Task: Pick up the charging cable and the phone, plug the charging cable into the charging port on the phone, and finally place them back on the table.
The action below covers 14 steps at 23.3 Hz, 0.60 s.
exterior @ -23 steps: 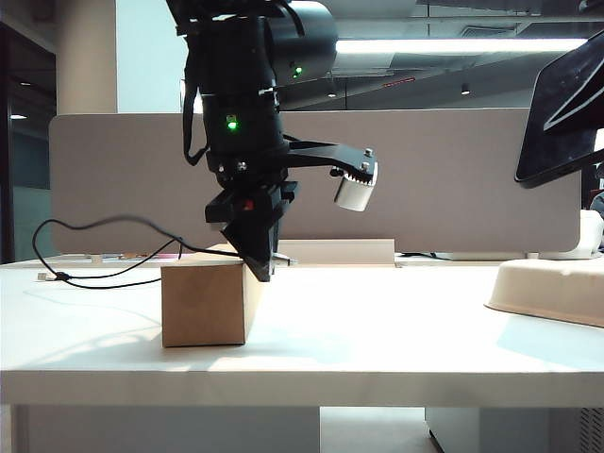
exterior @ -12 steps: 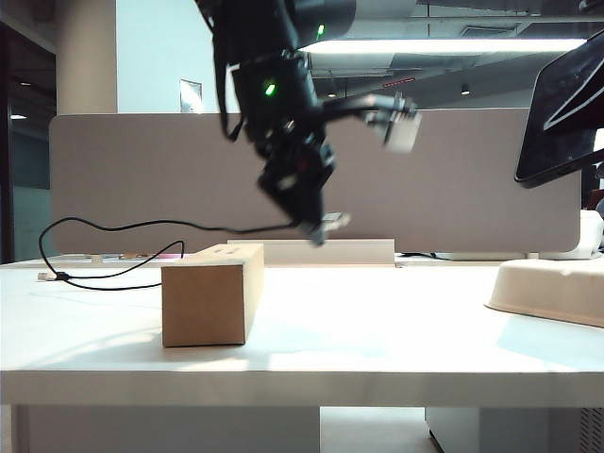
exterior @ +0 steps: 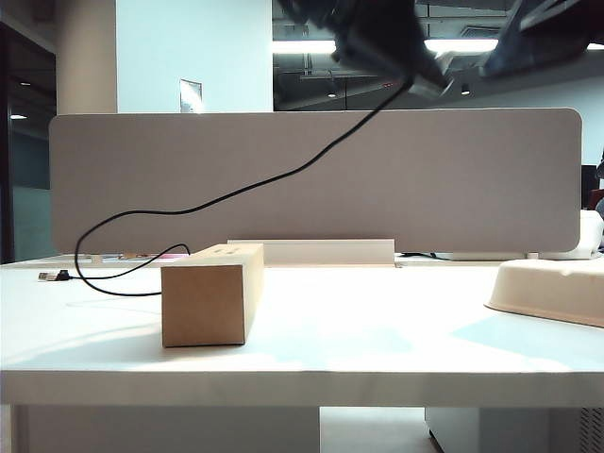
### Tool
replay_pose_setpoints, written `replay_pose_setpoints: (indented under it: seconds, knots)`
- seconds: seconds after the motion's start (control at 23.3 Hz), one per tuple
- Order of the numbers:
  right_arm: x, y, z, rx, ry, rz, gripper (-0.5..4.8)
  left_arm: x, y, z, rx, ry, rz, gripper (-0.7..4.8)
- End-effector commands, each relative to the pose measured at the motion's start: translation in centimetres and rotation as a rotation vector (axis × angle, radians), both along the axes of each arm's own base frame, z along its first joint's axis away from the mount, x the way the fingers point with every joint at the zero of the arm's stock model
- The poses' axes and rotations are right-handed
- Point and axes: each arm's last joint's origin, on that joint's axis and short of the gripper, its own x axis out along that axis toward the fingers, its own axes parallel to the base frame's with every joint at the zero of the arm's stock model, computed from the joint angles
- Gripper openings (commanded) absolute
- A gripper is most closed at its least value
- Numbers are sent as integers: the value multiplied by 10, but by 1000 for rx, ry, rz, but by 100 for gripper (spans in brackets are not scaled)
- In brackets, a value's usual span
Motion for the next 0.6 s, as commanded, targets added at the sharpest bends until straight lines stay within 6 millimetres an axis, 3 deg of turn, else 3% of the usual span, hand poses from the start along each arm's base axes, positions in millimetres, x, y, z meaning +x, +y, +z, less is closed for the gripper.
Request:
replay_pose_setpoints:
  seconds: [0.04, 0.47, 0.6]
  knots:
    - [-4, 1, 26, 72, -175, 46, -9, -4, 0, 8, -74, 73, -73, -6]
    - [-12, 2, 43, 187, -257, 136, -8, -6, 4, 16, -259, 316, -251, -6]
    - [-15, 3, 46, 193, -270, 197, -8, 3, 14, 24, -397, 493, -356, -6]
